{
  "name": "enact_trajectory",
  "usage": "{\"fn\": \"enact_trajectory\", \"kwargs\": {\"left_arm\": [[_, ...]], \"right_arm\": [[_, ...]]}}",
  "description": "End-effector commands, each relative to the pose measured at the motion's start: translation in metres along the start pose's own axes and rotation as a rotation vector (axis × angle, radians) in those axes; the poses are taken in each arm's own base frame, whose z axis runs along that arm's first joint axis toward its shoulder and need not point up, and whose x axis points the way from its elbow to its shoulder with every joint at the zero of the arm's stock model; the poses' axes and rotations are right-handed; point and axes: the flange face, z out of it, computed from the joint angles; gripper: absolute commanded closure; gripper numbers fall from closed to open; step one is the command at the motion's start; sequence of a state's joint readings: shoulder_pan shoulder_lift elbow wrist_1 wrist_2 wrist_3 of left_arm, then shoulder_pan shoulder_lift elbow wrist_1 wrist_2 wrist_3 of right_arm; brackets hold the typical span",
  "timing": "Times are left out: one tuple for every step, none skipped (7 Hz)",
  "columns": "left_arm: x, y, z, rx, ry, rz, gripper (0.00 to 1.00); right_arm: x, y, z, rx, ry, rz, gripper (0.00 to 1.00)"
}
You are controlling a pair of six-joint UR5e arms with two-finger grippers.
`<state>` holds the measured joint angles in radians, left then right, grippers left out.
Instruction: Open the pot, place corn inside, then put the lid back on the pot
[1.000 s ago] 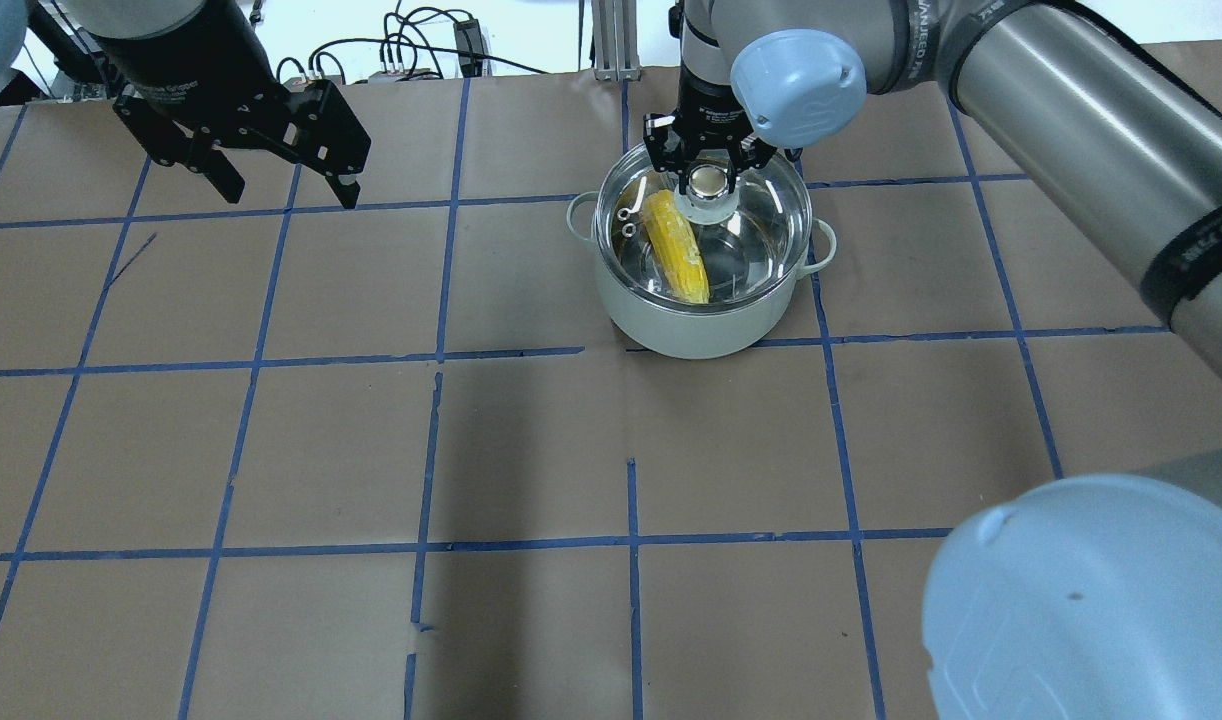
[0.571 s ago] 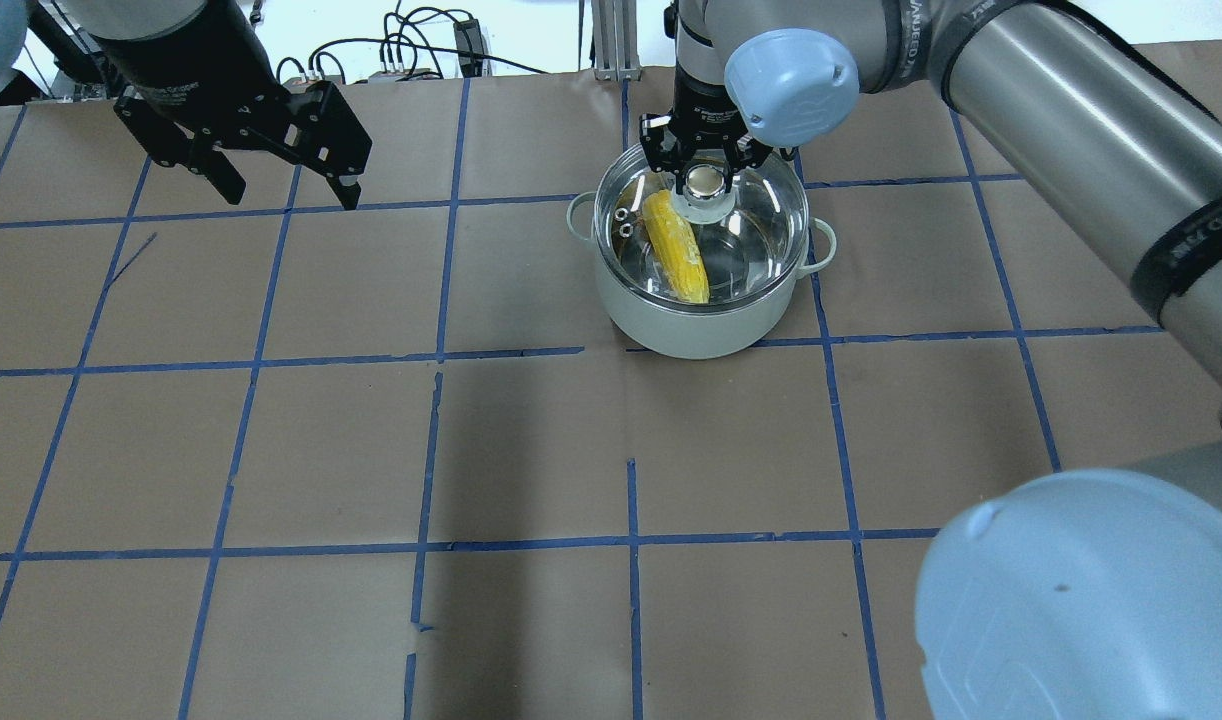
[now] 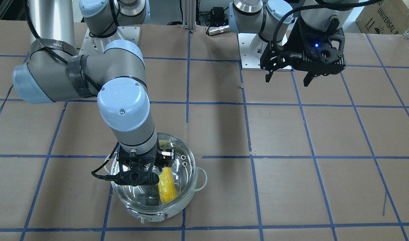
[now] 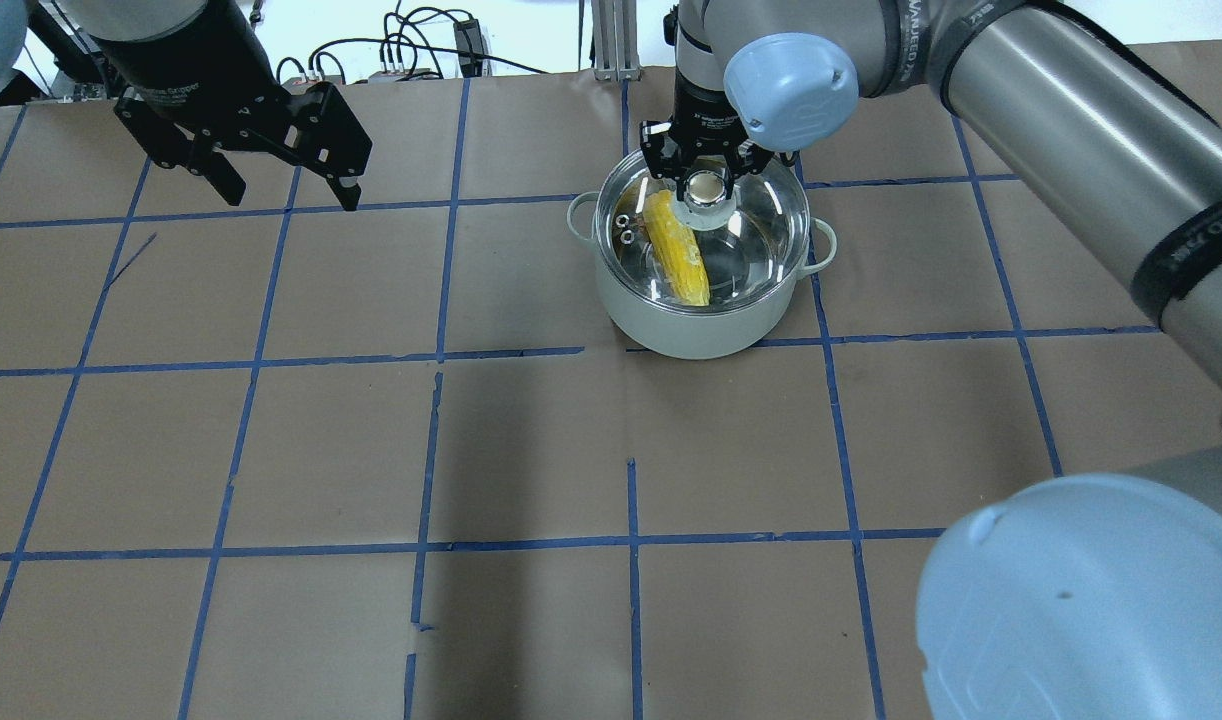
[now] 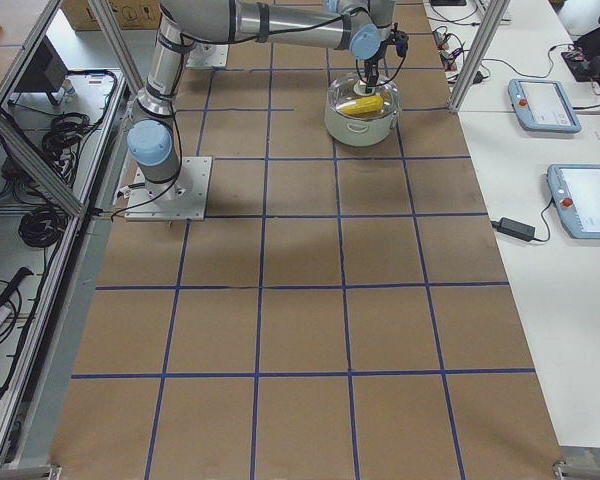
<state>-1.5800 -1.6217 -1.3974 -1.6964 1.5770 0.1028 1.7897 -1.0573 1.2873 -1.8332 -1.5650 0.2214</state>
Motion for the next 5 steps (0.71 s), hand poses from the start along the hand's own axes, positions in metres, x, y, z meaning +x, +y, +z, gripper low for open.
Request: {"fn": "enact_trajectory", "kwargs": {"left_arm": [[0.0001, 0.0003, 0.0001, -0.002, 0.000, 0.000, 0.00], [0.0008, 0.0004, 0.0001, -0.002, 0.000, 0.002, 0.00], [0.0009, 0.0004, 0.0001, -0.002, 0.000, 0.002, 0.00], [0.0009, 0.0004, 0.0001, -0.002, 0.000, 0.002, 0.00], [0.0009, 0.0004, 0.0001, -0.002, 0.000, 0.002, 0.00]], "right_arm": [[-0.0061, 0.0033, -0.0001, -0.002, 0.000, -0.009, 0.95], [-0.0065, 0.0033, -0.0027, -0.010, -0.002, -0.009, 0.93], [-0.0071, 0.0039, -0.0010, -0.028, -0.005, -0.017, 0.38], [-0.0047, 0.0020, -0.0043, -0.023, -0.010, -0.021, 0.01], [0.0011, -0.0004, -0.0071, -0.018, -0.012, -0.013, 0.00]]}}
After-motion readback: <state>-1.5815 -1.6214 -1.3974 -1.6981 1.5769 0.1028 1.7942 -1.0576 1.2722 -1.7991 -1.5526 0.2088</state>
